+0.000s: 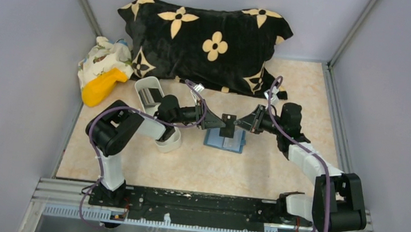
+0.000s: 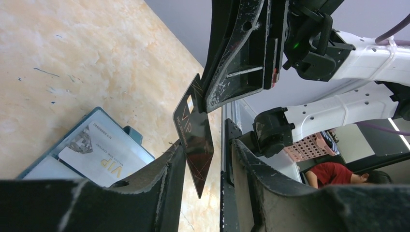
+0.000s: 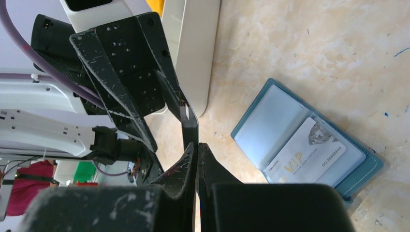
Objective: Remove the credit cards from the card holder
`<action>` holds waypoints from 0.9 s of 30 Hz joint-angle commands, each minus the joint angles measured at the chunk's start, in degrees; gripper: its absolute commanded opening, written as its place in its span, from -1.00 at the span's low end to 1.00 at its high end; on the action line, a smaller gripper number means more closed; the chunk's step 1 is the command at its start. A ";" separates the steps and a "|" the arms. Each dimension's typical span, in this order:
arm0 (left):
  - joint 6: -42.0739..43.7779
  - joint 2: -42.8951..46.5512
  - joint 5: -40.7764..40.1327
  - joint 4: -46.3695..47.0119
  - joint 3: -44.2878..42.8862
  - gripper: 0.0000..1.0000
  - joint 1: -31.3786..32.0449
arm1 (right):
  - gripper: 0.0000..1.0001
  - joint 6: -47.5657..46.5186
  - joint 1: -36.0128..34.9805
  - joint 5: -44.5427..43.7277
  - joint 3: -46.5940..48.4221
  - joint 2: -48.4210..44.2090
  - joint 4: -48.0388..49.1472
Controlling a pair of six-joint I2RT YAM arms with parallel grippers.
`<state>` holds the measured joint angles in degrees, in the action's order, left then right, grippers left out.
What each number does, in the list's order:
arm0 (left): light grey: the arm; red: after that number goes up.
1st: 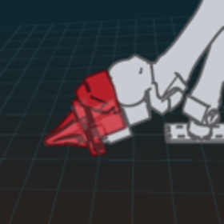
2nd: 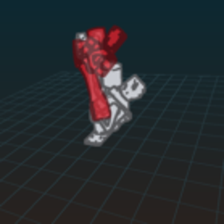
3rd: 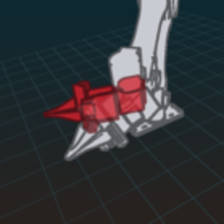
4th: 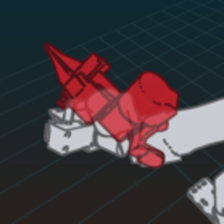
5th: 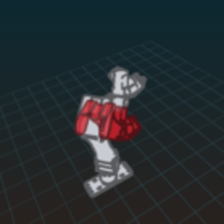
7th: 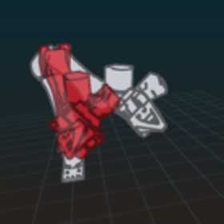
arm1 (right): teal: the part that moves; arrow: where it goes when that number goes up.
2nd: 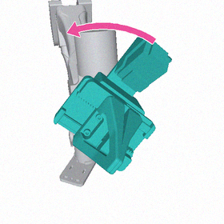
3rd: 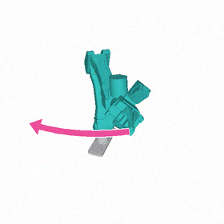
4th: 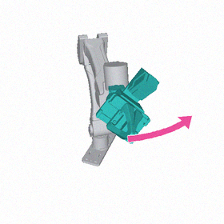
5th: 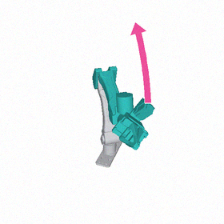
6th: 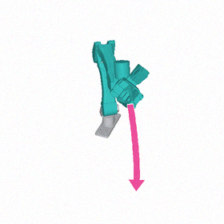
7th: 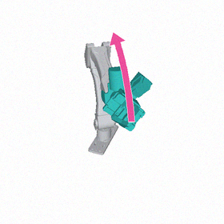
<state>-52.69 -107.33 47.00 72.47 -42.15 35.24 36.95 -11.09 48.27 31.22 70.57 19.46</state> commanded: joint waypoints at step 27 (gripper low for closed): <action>10.34 18.03 -27.42 -50.38 -5.78 -1.00 -4.20 | -0.20 -4.88 1.78 -18.16 -0.87 1.23 -2.35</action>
<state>-48.58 -96.29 35.14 46.74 -42.65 32.62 33.47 -9.56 33.80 31.73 70.65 14.76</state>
